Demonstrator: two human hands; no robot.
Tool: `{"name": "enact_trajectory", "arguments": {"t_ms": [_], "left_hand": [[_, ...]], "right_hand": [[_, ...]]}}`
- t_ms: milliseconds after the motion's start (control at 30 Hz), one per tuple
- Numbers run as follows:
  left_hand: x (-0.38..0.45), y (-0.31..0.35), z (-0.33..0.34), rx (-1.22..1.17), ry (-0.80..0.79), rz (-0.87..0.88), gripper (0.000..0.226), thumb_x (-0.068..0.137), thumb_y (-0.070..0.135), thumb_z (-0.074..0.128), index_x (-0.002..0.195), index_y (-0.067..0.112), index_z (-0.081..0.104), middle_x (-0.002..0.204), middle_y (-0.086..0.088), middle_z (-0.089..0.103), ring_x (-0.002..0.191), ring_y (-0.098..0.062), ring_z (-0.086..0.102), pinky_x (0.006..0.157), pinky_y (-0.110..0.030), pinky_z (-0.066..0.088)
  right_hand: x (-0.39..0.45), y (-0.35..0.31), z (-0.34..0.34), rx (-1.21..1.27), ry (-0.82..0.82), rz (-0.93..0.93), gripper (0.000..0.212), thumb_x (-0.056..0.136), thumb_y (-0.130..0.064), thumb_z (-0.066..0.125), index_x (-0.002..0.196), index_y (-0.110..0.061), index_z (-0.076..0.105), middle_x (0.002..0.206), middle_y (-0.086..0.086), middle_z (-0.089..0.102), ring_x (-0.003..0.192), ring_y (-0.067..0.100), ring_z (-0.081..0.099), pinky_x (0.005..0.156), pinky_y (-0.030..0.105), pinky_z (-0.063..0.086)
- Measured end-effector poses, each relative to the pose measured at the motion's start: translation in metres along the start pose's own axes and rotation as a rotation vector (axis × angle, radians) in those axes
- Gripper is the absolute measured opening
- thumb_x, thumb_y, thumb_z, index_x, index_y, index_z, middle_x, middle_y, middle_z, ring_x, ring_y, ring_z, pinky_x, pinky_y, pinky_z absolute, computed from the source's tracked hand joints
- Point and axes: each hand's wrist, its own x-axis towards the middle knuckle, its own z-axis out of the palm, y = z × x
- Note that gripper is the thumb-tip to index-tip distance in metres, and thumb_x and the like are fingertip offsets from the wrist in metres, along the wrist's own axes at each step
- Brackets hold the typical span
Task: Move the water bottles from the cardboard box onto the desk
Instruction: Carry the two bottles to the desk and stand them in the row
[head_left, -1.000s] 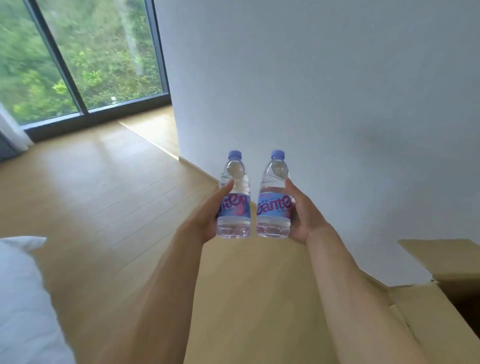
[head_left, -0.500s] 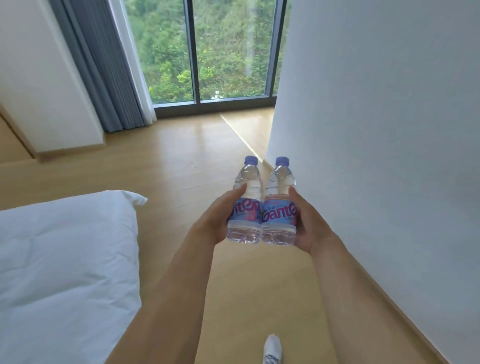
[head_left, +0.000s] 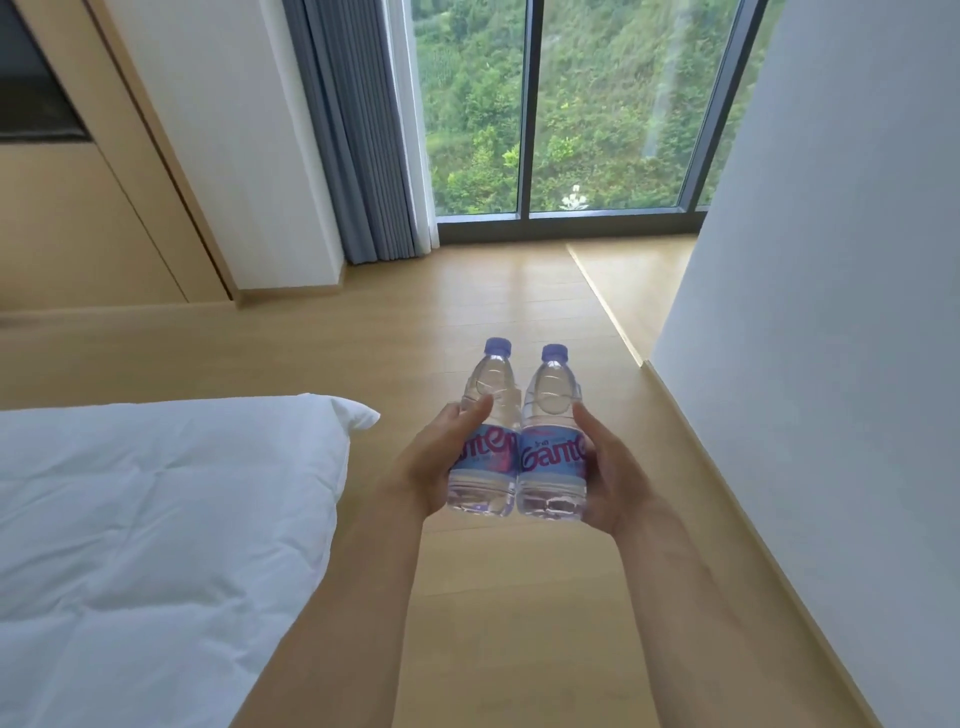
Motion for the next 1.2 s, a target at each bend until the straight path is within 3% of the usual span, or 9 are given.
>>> {"name": "enact_trajectory", "arguments": {"t_ms": [167,333,433,600,700,800,900,1033,1200], "left_hand": [[0.043,0.020,0.004,-0.109,0.048,-0.032,0.050,0.094,0.049,0.063,0.131,0.015,0.061,0.121,-0.021,0.070,0.109,-0.039,0.069,0.093,-0.057,0.056],[0.072,0.032,-0.003,-0.150,0.111,-0.054,0.045,0.096,0.045,0.060,0.128,0.013,0.066,0.121,-0.022,0.069,0.104,-0.037,0.069,0.099,-0.059,0.051],[0.088,0.042,-0.014,-0.170,0.119,-0.050,0.045,0.097,0.045,0.060,0.129,0.013,0.065,0.123,-0.021,0.069,0.106,-0.037,0.069,0.097,-0.056,0.053],[0.128,0.058,-0.042,-0.221,0.082,-0.015,0.046,0.099,0.041,0.059,0.133,0.012,0.060,0.125,-0.021,0.068,0.104,-0.036,0.069,0.085,-0.049,0.060],[0.165,0.068,-0.064,-0.228,0.100,0.024,0.054,0.095,0.037,0.066,0.138,0.009,0.050,0.130,-0.026,0.063,0.112,-0.042,0.066,0.093,-0.059,0.055],[0.209,0.084,-0.089,-0.199,0.145,0.041,0.069,0.082,0.037,0.077,0.136,0.007,0.046,0.122,-0.027,0.063,0.112,-0.043,0.065,0.095,-0.064,0.052],[0.250,0.111,-0.120,-0.173,0.147,0.055,0.074,0.073,0.039,0.081,0.132,0.008,0.050,0.114,-0.023,0.066,0.107,-0.042,0.068,0.093,-0.064,0.053],[0.298,0.147,-0.164,-0.150,0.092,0.047,0.062,0.083,0.037,0.078,0.134,0.010,0.056,0.118,-0.024,0.069,0.108,-0.042,0.068,0.098,-0.060,0.052],[0.345,0.188,-0.209,-0.154,0.081,0.036,0.055,0.092,0.036,0.070,0.137,0.008,0.054,0.125,-0.029,0.065,0.107,-0.042,0.066,0.101,-0.063,0.048]], "right_hand": [[0.040,-0.037,-0.006,0.036,-0.123,0.054,0.066,0.098,-0.053,0.056,0.139,-0.002,0.055,0.126,0.025,0.065,0.109,0.039,0.067,0.085,0.049,0.058],[0.076,-0.057,-0.008,0.013,-0.197,0.091,0.067,0.099,-0.048,0.054,0.146,-0.001,0.046,0.142,0.028,0.053,0.123,0.041,0.057,0.100,0.053,0.051],[0.103,-0.068,-0.004,0.002,-0.220,0.120,0.066,0.098,-0.047,0.055,0.147,-0.003,0.046,0.139,0.027,0.054,0.121,0.041,0.058,0.096,0.053,0.054],[0.156,-0.080,0.001,-0.074,-0.136,0.122,0.067,0.092,-0.045,0.066,0.142,-0.004,0.052,0.133,0.027,0.059,0.118,0.041,0.059,0.103,0.057,0.049],[0.195,-0.091,0.006,-0.143,-0.090,0.099,0.066,0.089,-0.046,0.069,0.139,-0.005,0.056,0.138,0.029,0.056,0.119,0.043,0.059,0.109,0.060,0.042],[0.241,-0.105,0.017,-0.204,-0.047,0.080,0.063,0.088,-0.047,0.069,0.136,-0.007,0.060,0.132,0.025,0.063,0.115,0.039,0.065,0.092,0.053,0.056],[0.291,-0.121,0.036,-0.206,-0.028,0.071,0.060,0.089,-0.045,0.069,0.135,-0.007,0.060,0.129,0.025,0.065,0.111,0.039,0.068,0.082,0.048,0.059],[0.352,-0.138,0.067,-0.252,0.010,0.061,0.065,0.084,-0.046,0.076,0.135,-0.008,0.061,0.130,0.024,0.064,0.118,0.041,0.064,0.095,0.058,0.054],[0.417,-0.154,0.104,-0.322,0.066,0.064,0.063,0.082,-0.045,0.075,0.133,-0.009,0.062,0.126,0.022,0.067,0.117,0.039,0.065,0.100,0.062,0.049]]}}
